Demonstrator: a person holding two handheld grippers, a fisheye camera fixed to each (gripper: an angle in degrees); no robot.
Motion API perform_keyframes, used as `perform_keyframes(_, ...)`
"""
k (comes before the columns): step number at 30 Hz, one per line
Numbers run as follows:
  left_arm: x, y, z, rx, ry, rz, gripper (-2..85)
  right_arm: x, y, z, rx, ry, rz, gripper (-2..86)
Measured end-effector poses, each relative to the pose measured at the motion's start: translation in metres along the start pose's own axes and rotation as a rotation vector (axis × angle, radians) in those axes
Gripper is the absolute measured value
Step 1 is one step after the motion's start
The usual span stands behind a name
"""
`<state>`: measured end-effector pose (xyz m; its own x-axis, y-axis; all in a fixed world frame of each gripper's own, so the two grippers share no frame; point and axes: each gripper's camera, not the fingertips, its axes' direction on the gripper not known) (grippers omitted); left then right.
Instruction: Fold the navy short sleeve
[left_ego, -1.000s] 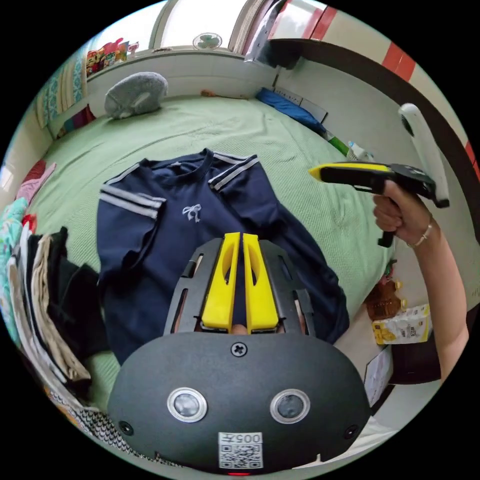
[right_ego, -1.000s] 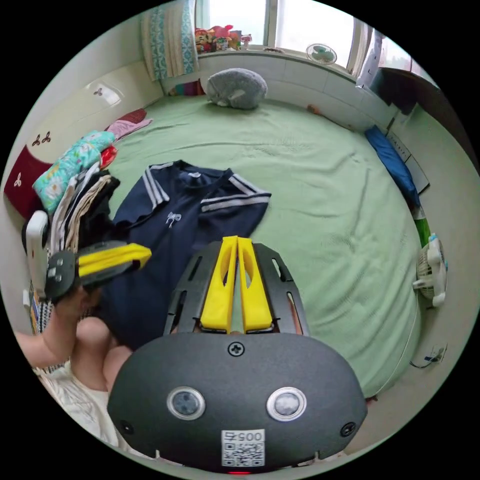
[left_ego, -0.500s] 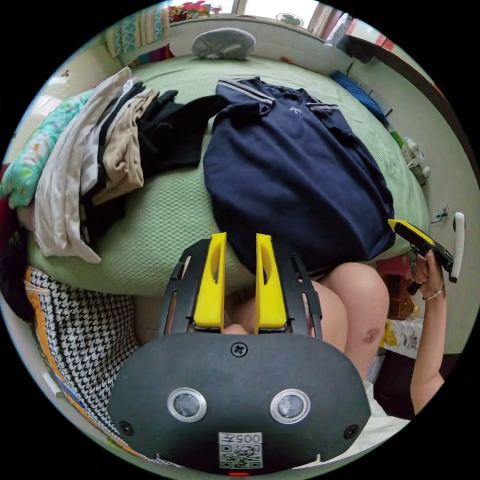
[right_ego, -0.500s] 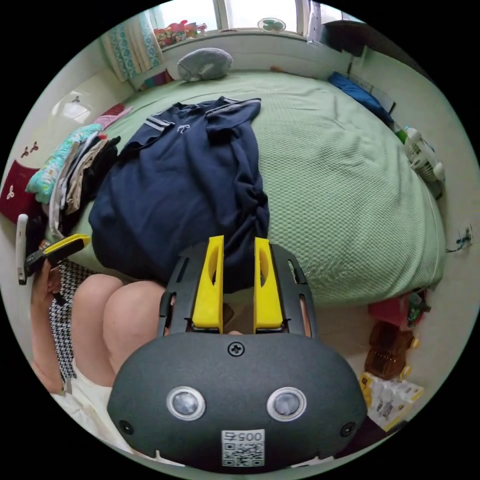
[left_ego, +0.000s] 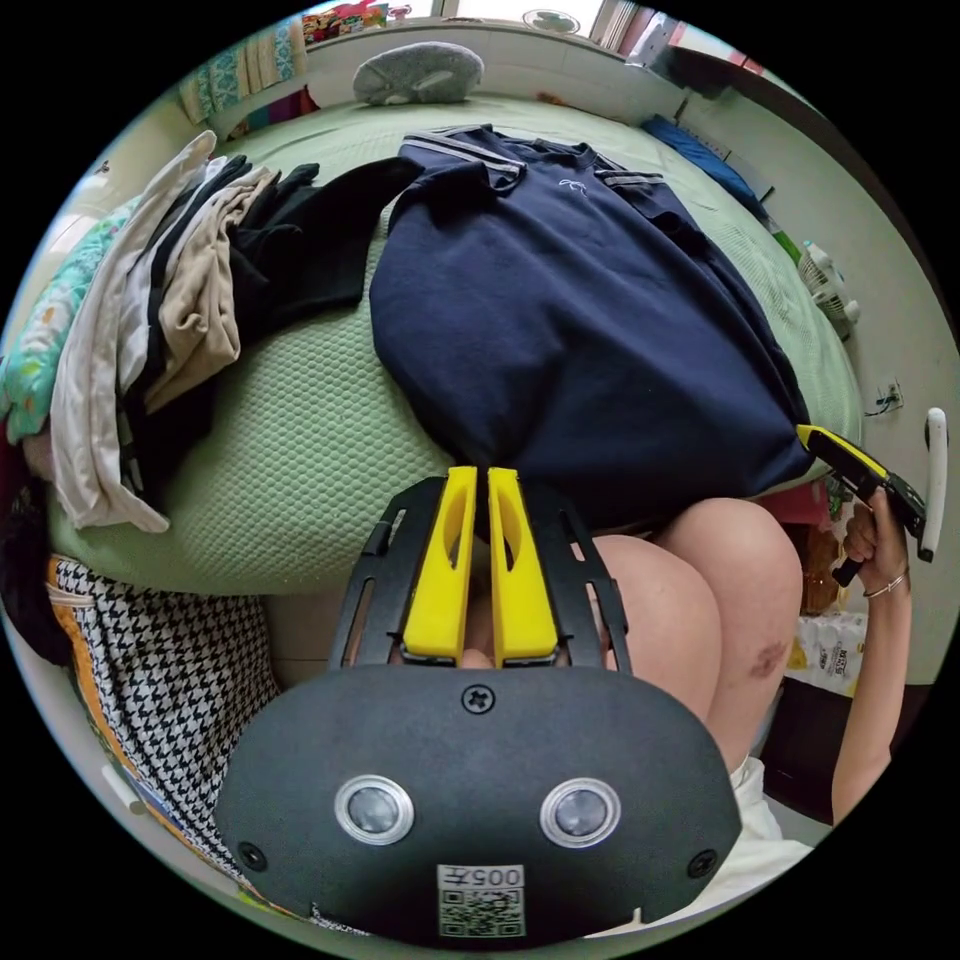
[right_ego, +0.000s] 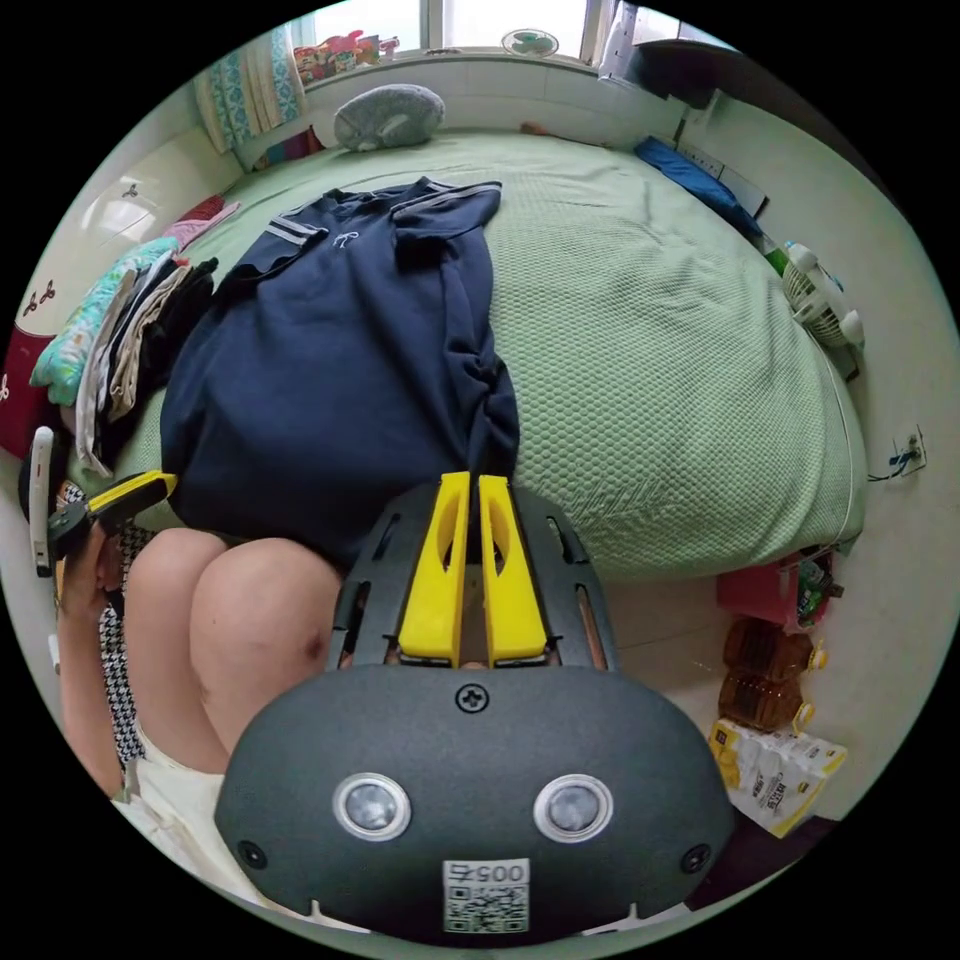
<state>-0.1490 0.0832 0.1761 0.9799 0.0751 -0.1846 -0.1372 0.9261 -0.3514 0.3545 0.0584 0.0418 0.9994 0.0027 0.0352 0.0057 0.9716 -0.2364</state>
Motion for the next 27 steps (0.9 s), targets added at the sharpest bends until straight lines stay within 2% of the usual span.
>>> perform_keyframes(8,-0.027,0.036,-0.036,0.094,0.008,0.000,8.9,0.017,0.039,-0.042,0.119,-0.107,-0.017,6.2)
perform_keyframes(17,-0.054,0.035,-0.023,0.119,0.009,-0.038,11.2,0.031,0.049,-0.037,0.091,-0.134,-0.002,7.0)
perform_keyframes(27,-0.074,0.026,-0.024,0.095,0.018,-0.023,9.7,0.021,0.055,-0.036,0.078,-0.002,-0.063,5.0)
